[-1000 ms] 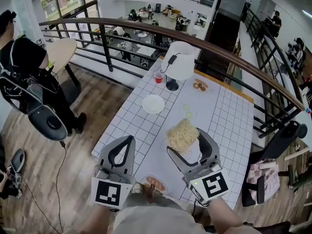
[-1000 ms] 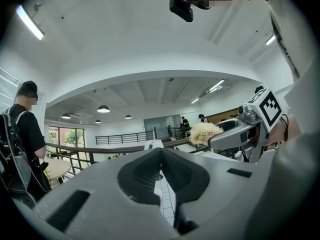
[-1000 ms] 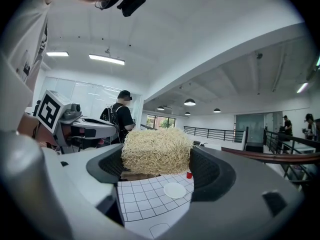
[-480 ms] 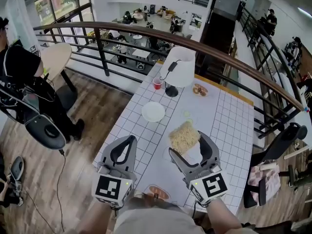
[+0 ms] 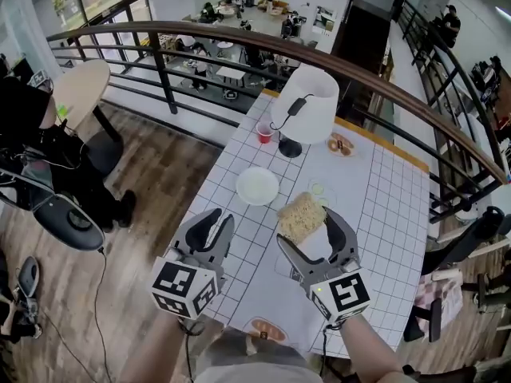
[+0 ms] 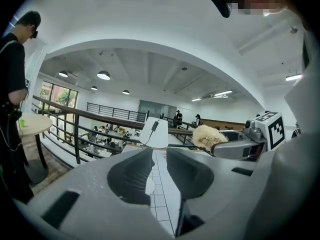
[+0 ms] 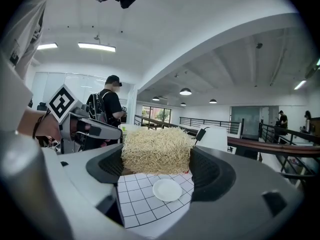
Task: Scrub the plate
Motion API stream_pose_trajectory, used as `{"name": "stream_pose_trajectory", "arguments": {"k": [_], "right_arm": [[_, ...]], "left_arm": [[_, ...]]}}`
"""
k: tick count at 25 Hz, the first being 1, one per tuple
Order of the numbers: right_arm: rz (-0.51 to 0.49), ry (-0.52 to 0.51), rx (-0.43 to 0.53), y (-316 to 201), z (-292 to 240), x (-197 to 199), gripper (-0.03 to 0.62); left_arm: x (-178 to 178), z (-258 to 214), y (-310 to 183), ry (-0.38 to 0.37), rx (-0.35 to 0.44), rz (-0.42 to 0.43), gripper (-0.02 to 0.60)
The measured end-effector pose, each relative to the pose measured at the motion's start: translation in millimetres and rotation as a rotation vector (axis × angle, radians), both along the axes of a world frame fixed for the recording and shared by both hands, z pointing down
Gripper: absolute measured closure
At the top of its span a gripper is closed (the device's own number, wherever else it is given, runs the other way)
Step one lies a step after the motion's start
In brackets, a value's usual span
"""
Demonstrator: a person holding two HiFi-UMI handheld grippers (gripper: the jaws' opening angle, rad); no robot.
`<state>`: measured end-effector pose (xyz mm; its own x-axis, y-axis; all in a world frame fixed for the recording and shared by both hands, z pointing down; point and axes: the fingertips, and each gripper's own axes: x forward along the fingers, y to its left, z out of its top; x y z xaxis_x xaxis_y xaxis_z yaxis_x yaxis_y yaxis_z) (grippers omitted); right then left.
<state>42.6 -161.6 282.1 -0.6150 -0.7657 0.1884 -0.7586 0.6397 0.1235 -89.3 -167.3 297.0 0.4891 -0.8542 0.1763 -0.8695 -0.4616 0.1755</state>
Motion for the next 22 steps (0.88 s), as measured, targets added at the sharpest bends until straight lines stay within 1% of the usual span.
{"name": "stream_pose_trajectory", "arguments": {"k": [3,6,9,11,13,15,17,22], "right_arm": [[0.002,0.006,-0.011,-26.9,19.8,-8.1,0.197],[0.005,0.006,-0.020,-52.3,41.3,-15.4,0.197],[0.010,0.031,-0.027,-78.0,70.2,-22.7,0.197],[0.010,0.045,-0.038,-93.3,93.6,-27.0,0.197],[0.016,0.050,-0.047,-108.2,117.4,-29.9,0.197],[0.037,0.051,-0.072,-122.7,143.2,-30.2,0.197],[0.060,0.054,-0.107,-134.5,169.7,-29.8,0.197],[0.102,0.076,-0.169,-158.8,234.3,-27.4,0.197]], "left_arm": [[-2.0,29.0,-26.7,0.040,-0.059,0.000,0.481],[-1.3,66.6,-54.1,0.065,-0.122,0.004,0.470],[-2.4,110.0,-80.1,0.089,-0.207,0.005,0.465],[-3.4,137.1,-92.9,0.093,-0.261,0.001,0.459],[-3.7,159.6,-104.0,0.078,-0.292,-0.004,0.453],[-2.8,180.2,-113.6,0.066,-0.314,-0.005,0.453],[-1.7,201.5,-120.7,0.071,-0.344,-0.004,0.453],[4.3,254.6,-139.6,0.130,-0.438,-0.001,0.453]]}}
